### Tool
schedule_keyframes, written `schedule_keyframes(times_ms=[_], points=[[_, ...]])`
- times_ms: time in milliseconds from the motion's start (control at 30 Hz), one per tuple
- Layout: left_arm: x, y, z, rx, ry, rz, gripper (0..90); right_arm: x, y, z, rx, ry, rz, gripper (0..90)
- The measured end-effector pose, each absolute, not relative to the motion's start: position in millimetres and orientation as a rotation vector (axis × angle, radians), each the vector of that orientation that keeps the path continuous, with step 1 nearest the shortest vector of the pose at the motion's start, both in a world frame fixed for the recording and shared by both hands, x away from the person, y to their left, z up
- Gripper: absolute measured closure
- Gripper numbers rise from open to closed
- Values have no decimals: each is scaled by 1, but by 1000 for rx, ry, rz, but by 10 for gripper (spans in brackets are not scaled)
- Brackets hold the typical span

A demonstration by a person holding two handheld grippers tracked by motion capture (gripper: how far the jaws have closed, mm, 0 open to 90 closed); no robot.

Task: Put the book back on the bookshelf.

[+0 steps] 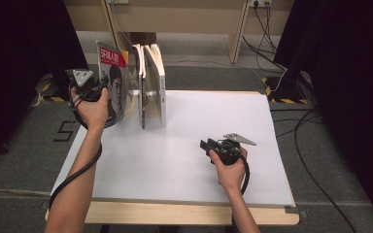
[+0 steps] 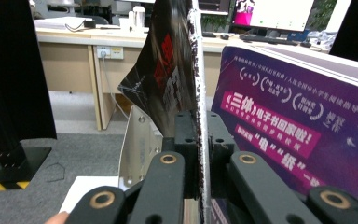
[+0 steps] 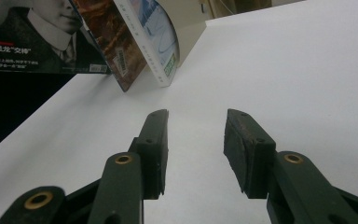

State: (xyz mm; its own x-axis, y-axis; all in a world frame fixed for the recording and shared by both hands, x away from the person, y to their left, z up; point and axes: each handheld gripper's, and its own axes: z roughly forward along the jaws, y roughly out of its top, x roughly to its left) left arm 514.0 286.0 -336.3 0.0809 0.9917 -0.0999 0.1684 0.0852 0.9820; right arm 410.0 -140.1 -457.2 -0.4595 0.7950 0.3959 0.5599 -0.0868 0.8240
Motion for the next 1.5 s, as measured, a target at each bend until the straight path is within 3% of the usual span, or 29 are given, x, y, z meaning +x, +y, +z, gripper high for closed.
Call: schedule_keyframes(times_ms=[333, 900, 1500], points=[[534, 279, -351, 1242, 1278, 1019, 855, 411, -137, -462, 1501, 1983, 1570, 602], [524, 272, -373, 1303, 1201, 1078, 812, 411, -138, -464, 1526, 1987, 1569, 602], [523, 272, -360, 1376, 1363, 875, 728, 412, -139, -463, 1526, 1981, 1568, 595]])
